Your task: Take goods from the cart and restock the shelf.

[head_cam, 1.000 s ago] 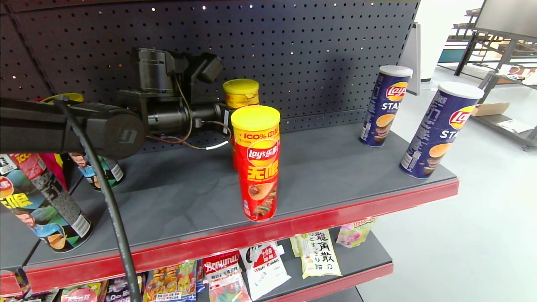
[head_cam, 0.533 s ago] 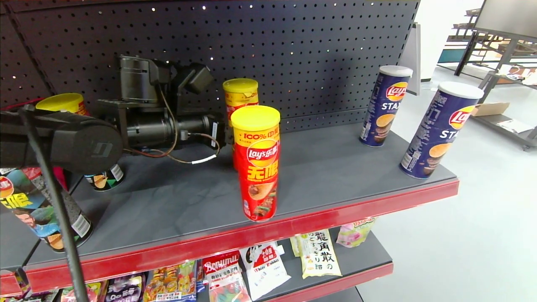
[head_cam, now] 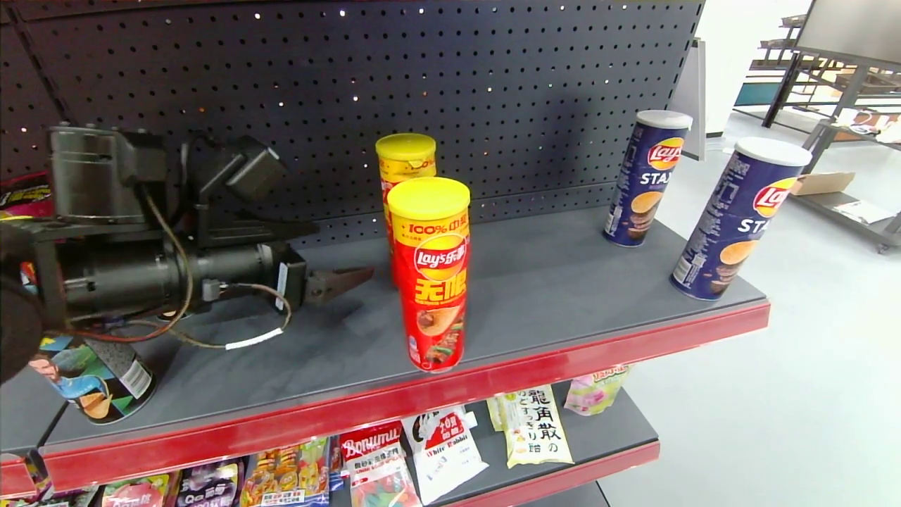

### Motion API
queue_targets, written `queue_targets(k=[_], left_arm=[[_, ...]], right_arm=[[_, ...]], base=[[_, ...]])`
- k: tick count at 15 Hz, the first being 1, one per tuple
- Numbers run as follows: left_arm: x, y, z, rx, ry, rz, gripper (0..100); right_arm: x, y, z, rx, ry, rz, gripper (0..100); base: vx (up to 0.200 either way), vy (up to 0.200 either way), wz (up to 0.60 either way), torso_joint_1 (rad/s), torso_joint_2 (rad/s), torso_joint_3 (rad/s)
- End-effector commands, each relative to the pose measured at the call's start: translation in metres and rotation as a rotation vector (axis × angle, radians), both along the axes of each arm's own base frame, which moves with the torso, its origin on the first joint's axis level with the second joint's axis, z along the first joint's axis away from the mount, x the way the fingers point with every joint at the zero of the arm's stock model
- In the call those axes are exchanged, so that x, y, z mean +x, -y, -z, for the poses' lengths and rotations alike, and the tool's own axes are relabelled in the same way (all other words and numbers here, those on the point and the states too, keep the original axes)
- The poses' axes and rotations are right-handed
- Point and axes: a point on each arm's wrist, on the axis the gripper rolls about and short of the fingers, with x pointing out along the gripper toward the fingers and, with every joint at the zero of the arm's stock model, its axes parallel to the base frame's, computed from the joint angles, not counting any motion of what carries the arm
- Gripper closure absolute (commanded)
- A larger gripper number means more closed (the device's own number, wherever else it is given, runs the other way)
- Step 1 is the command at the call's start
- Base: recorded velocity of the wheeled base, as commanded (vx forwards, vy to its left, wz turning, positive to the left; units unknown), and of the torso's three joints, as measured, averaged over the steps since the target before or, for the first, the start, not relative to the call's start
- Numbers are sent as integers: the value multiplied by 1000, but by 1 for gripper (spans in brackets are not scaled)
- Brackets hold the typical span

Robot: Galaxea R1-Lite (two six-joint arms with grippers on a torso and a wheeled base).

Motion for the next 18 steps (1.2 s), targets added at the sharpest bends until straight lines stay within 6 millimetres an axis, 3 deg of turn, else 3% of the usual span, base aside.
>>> queue_targets(k=[1,2,3,4,6,9,13,18], left_arm=[[-83,-29,-19,-24,84,8,0],[-100,-34,-22,-26,92,13,0],[-138,-48,-25,-35,111,9,0],[-162,-56,-22,-45,121,1,0],[-200,-73,-13,-116,138,-87,0],[-213,-89,15,-147,108,-527,0],[-250,-92,42,-163,161,-468,0],[-253,-98,46,-22,188,-749,0]], right_arm=[[0,0,0,0,-1,-1,0],[0,0,0,0,-1,-1,0],[0,0,0,0,-1,-1,0],[0,0,0,0,-2,0,0],[0,0,0,0,-1,-1,0],[0,0,0,0,-1,-1,0],[0,0,0,2,-1,-3,0],[0,0,0,-1,-1,-3,0]], base=[[0,0,0,0,0,0],[0,0,0,0,0,0],[0,0,0,0,0,0],[0,0,0,0,0,0],[0,0,0,0,0,0],[0,0,0,0,0,0],[0,0,0,0,0,0],[0,0,0,0,0,0]])
